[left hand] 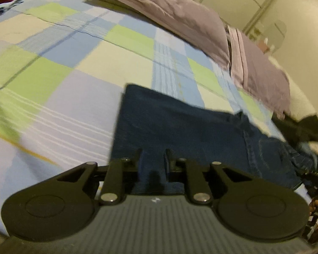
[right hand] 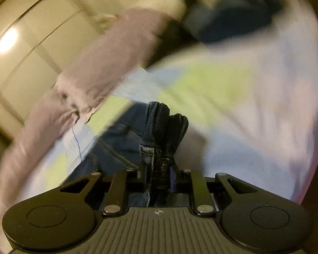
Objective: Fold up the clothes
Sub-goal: 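Grasp the jeans waistband with the right tool and lift it, then fold the waistband over onto the legs with the right tool while the left holds the hems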
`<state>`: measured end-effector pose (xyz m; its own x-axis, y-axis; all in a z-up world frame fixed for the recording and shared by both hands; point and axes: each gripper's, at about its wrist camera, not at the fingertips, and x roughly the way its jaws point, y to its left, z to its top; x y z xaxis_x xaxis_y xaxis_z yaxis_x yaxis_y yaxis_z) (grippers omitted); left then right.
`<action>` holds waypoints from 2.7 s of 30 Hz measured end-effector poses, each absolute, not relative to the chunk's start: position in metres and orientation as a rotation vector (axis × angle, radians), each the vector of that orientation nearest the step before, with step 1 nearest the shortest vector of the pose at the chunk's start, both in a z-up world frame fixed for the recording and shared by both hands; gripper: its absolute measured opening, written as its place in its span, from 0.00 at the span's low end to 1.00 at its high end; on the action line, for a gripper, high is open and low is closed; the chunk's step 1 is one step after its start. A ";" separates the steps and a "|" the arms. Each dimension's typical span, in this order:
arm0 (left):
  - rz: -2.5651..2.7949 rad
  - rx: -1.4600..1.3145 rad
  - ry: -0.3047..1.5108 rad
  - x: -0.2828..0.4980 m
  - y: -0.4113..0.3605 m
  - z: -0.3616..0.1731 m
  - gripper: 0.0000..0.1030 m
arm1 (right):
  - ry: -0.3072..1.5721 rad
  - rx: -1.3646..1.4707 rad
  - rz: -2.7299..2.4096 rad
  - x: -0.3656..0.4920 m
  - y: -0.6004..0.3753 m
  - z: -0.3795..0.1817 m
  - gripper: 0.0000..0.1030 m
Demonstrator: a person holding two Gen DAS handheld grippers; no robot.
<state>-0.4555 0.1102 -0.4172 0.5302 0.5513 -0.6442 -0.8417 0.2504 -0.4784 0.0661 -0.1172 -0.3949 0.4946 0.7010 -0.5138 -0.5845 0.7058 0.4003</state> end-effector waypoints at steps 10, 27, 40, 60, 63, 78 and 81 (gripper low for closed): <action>1.032 -1.062 0.256 -0.543 0.098 -0.429 0.14 | -0.176 -0.571 1.289 -0.219 -0.022 -0.352 0.18; 1.049 -1.027 0.349 -0.572 0.105 -0.440 0.14 | -0.455 -1.160 1.442 -0.349 -0.003 -0.487 0.26; 0.985 -0.960 0.429 -0.556 0.109 -0.438 0.14 | -0.457 -1.015 1.627 -0.360 -0.013 -0.477 0.16; 0.979 -0.990 0.404 -0.561 0.114 -0.443 0.14 | -0.502 -0.980 1.594 -0.372 -0.014 -0.469 0.16; 0.978 -0.989 0.405 -0.560 0.115 -0.443 0.14 | -0.502 -1.036 1.619 -0.374 -0.018 -0.479 0.16; 0.959 -0.927 0.351 -0.546 0.090 -0.401 0.14 | 0.124 -0.507 1.557 -0.283 -0.071 -0.412 0.68; 0.885 -0.837 0.337 -0.521 0.083 -0.377 0.13 | 0.452 -0.240 1.399 -0.224 -0.083 -0.392 0.27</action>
